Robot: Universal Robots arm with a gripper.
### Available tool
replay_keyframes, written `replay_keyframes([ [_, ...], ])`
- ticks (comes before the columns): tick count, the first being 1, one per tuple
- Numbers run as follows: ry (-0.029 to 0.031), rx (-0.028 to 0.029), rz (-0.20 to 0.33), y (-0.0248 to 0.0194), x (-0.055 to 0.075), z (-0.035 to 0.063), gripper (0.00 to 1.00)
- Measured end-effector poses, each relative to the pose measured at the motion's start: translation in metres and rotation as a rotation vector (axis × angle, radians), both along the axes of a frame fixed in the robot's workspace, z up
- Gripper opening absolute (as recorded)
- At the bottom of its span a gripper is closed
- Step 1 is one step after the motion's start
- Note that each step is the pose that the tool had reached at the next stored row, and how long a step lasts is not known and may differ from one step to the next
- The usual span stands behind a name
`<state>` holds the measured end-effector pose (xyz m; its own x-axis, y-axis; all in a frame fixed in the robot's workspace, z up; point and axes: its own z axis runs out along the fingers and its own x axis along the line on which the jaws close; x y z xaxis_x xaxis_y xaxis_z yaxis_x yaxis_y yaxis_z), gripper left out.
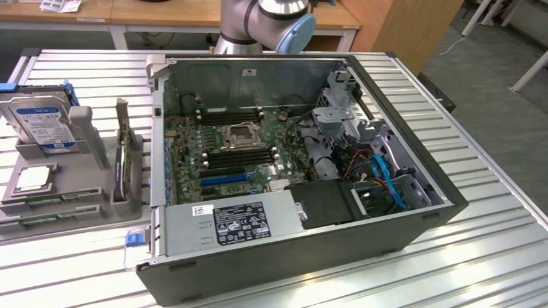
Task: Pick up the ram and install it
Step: 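Pick up the ram and move it above insertion slot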
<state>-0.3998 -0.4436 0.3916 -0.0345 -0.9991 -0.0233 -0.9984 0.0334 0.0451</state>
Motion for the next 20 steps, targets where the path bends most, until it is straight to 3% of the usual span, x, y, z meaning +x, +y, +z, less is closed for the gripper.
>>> replay_keyframes([
  [6, -0.0003, 0.0017, 0.000, 0.0001, 0.000, -0.0021, 0.29],
  [20, 0.0000, 0.0045, 0.000, -0.0004, 0.000, -0.0268, 0.29],
])
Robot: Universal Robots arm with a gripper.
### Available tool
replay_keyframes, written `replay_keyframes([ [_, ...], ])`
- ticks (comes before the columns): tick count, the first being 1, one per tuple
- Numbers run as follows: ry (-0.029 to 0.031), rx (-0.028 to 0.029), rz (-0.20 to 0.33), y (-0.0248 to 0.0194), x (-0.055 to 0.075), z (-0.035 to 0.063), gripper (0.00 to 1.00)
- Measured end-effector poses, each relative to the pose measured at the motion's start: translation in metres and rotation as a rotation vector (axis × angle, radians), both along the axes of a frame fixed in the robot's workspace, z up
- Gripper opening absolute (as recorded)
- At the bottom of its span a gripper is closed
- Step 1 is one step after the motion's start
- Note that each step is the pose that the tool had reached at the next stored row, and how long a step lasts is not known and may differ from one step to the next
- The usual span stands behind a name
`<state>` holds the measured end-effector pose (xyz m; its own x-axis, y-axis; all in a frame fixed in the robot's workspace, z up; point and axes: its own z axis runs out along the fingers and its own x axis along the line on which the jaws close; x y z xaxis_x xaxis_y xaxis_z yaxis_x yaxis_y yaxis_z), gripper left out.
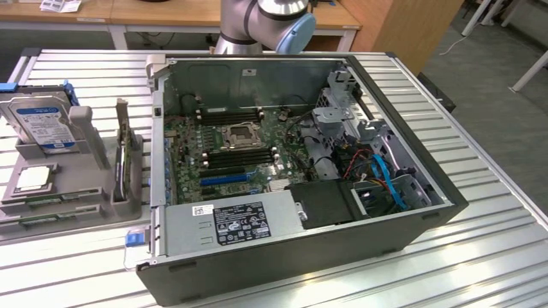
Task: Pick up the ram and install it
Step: 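Pick up the ram and move it above insertion slot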
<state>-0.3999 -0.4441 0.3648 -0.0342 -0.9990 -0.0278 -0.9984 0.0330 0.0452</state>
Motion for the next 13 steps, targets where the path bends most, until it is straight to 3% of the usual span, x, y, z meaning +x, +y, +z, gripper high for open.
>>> replay_keyframes([
  [4, -0.0001, 0.0000, 0.000, 0.0000, 0.000, -0.0088, 0.29],
  [13, 0.0000, 0.0001, 0.000, -0.0001, 0.000, -0.0165, 0.29],
])
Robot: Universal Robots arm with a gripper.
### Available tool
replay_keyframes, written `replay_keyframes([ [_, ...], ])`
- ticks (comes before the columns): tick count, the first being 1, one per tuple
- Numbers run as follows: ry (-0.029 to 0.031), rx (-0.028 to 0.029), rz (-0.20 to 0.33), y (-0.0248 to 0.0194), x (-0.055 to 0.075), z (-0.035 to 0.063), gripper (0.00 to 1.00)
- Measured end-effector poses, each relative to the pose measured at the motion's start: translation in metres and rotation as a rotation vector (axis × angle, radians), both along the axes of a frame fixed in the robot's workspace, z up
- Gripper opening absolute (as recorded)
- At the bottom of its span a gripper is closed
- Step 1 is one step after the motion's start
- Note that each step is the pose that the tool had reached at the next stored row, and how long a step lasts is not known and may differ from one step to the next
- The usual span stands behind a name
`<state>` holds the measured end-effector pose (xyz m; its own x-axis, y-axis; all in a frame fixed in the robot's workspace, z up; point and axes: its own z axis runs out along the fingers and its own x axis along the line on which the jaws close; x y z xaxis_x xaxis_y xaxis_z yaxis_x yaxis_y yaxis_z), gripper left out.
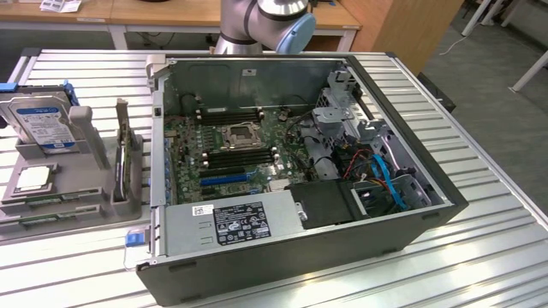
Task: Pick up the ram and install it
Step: 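Pick up the ram and move it above insertion slot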
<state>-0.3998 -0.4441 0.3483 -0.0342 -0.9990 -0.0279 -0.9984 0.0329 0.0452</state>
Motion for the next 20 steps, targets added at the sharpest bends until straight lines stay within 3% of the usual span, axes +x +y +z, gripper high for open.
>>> replay_keyframes([
  [20, 0.0000, 0.0000, 0.000, 0.0000, 0.000, -0.0137, 0.29],
])
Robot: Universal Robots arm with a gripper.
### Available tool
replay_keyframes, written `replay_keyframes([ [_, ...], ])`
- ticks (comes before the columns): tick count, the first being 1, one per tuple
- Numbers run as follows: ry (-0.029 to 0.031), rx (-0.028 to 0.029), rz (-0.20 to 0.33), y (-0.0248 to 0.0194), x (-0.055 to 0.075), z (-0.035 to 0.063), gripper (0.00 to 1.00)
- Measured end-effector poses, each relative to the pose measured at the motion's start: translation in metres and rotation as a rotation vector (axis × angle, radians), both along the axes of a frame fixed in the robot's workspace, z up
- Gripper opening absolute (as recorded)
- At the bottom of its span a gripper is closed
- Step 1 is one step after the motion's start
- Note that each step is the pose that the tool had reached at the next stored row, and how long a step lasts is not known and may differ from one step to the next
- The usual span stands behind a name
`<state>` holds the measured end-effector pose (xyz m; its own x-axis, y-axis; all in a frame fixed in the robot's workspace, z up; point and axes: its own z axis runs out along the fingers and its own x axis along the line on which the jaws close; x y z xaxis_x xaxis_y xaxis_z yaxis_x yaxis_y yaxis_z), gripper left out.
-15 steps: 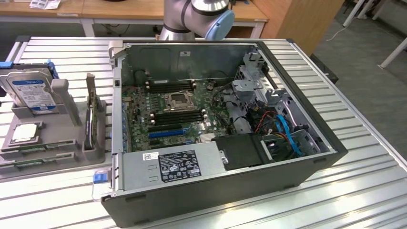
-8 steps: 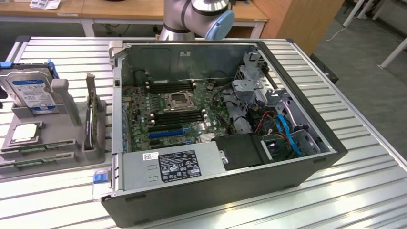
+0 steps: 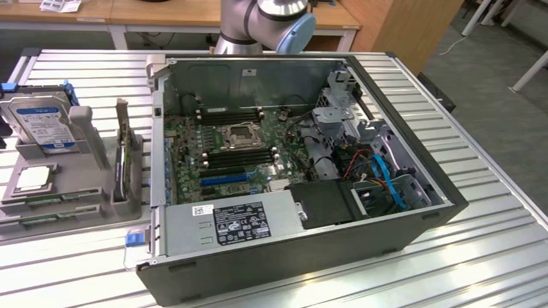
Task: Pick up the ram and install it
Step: 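Pick up the ram and move it above insertion slot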
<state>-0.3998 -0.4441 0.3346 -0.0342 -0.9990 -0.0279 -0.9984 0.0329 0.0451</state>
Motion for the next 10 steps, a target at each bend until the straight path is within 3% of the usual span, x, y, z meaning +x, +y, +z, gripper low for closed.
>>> replay_keyframes([
  [10, 0.0003, -0.0003, 0.000, 0.0000, 0.0000, -0.0050, 0.29],
])
